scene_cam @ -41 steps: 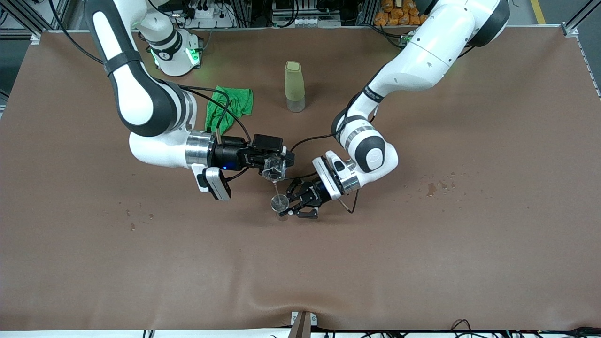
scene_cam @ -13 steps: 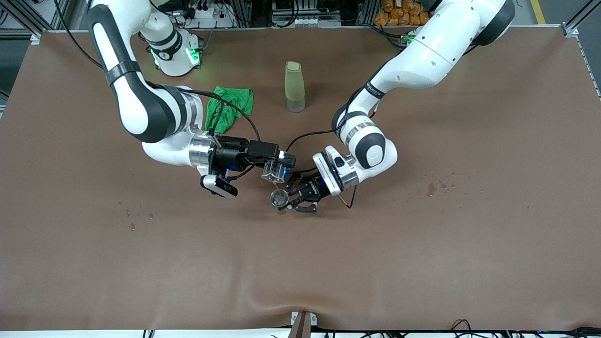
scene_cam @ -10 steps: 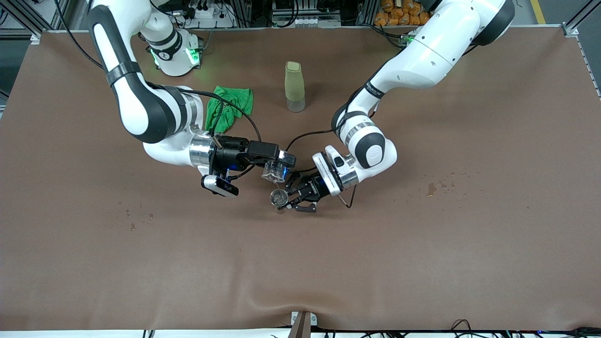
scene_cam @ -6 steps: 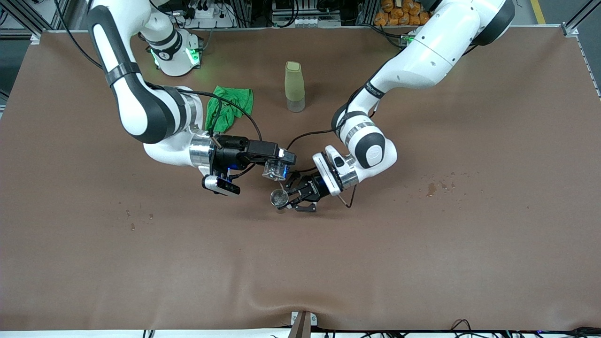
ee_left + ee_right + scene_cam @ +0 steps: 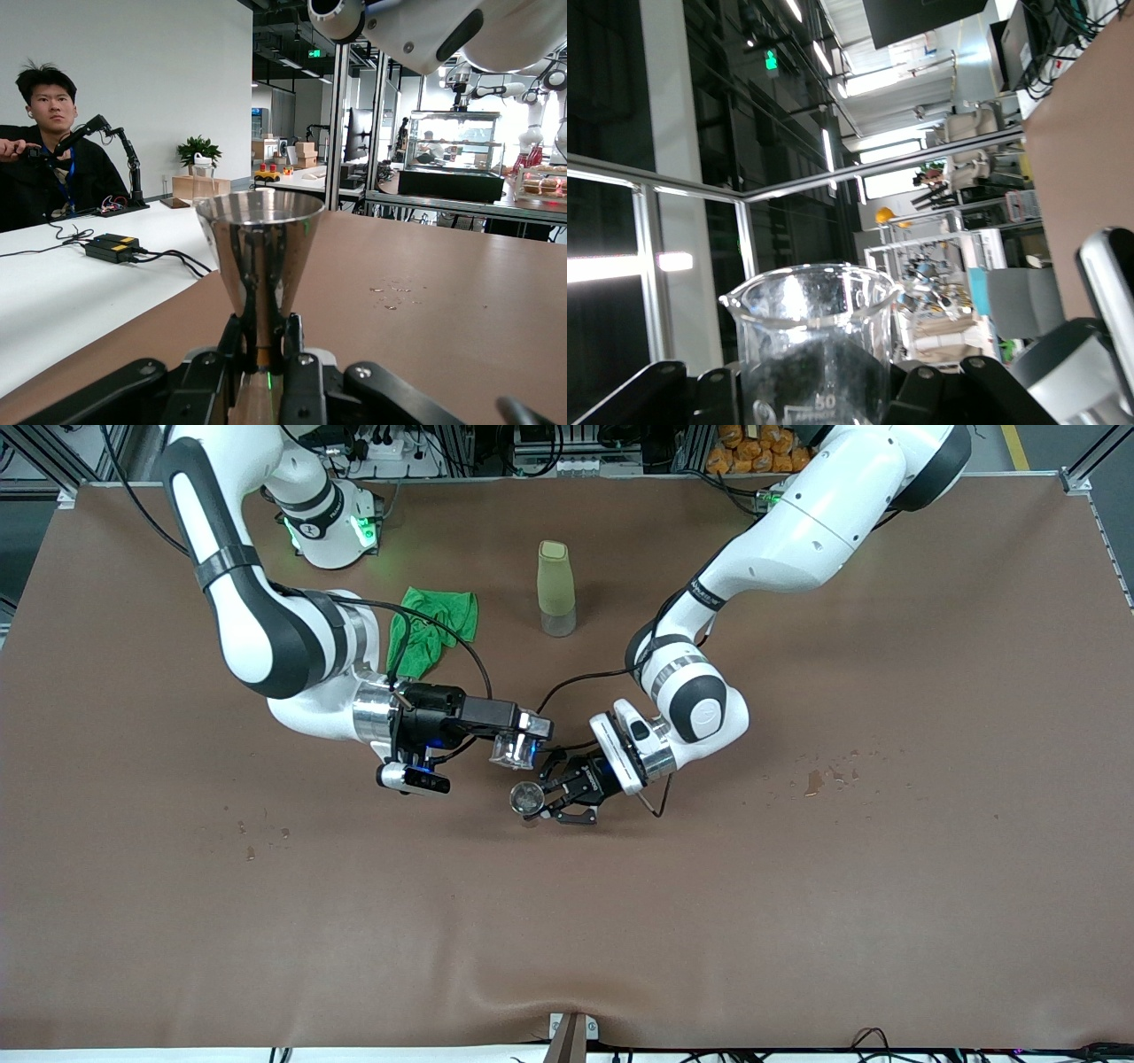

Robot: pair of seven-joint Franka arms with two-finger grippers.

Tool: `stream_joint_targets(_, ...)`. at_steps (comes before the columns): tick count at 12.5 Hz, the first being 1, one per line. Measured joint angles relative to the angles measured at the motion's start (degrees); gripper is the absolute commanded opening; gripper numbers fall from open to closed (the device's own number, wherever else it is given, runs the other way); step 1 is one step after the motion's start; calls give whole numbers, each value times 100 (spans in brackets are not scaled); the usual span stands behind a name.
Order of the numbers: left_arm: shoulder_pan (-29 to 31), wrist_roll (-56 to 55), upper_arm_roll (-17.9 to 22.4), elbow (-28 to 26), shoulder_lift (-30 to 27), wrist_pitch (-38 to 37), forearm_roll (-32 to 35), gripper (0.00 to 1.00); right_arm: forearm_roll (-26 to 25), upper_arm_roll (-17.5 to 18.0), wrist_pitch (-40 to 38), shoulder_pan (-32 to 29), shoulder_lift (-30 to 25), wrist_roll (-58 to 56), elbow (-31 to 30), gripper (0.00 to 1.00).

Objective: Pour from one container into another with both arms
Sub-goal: 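Tilt the jigger with the left gripper to pour into the beaker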

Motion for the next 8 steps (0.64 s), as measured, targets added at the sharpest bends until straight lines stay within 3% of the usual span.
stream_joint_targets(8, 21, 0, -3, -51, -33, 0, 0, 0, 227, 10, -91, 2, 0, 2, -76, 0)
